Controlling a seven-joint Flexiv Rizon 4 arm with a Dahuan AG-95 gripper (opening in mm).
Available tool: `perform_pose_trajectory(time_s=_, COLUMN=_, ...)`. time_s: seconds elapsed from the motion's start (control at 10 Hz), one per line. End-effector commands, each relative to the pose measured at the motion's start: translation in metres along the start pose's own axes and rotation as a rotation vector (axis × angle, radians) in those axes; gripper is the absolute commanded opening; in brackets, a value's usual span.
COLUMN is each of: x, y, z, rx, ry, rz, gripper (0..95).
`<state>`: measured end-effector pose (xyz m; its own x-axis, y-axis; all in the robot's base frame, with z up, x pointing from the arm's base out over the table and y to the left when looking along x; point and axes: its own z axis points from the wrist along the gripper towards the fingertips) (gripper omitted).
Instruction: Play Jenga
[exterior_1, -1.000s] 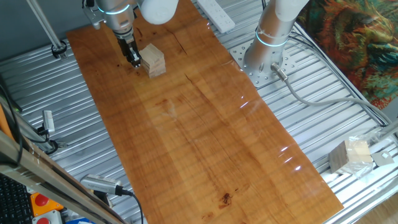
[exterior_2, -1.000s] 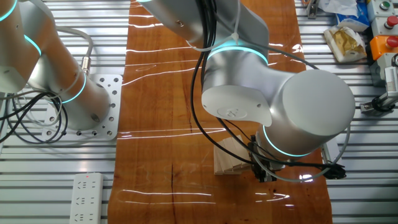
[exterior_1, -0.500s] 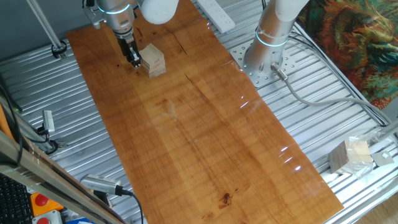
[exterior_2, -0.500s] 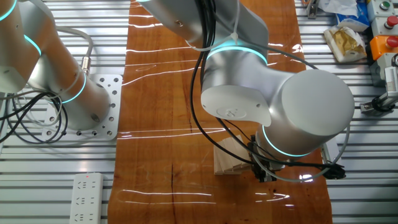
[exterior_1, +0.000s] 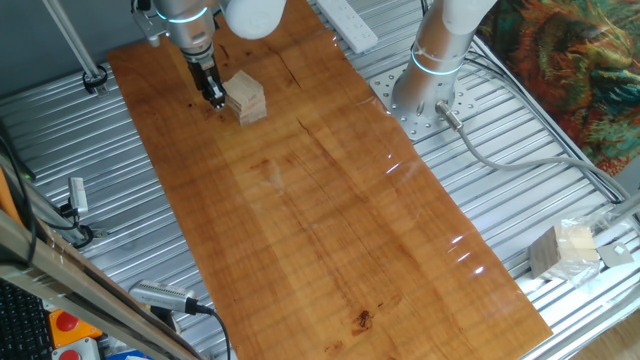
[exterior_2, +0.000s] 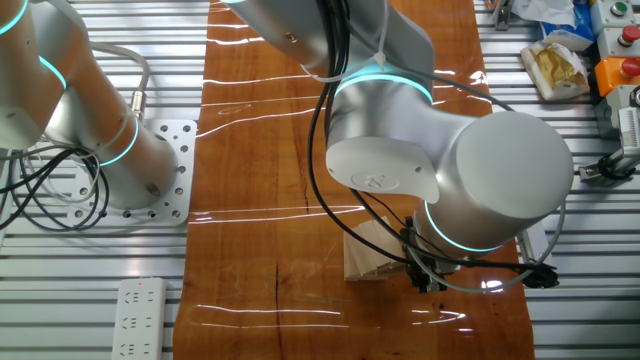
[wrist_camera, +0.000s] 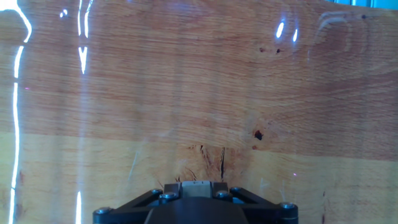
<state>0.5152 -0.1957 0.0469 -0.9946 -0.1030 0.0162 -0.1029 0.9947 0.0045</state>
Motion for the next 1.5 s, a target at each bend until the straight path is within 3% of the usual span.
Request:
perform_pose_trajectory(time_s=0.1, x=-0.0005, y=0.0002, z=-0.0004, rx=0.000, ry=0.001, rz=0.000, gripper=0.0)
perform_pose_trajectory(time_s=1.5, x=-0.0070, y=0.0000, z=0.0004, rx=0.001, ry=0.001, rz=0.003, gripper=0.0)
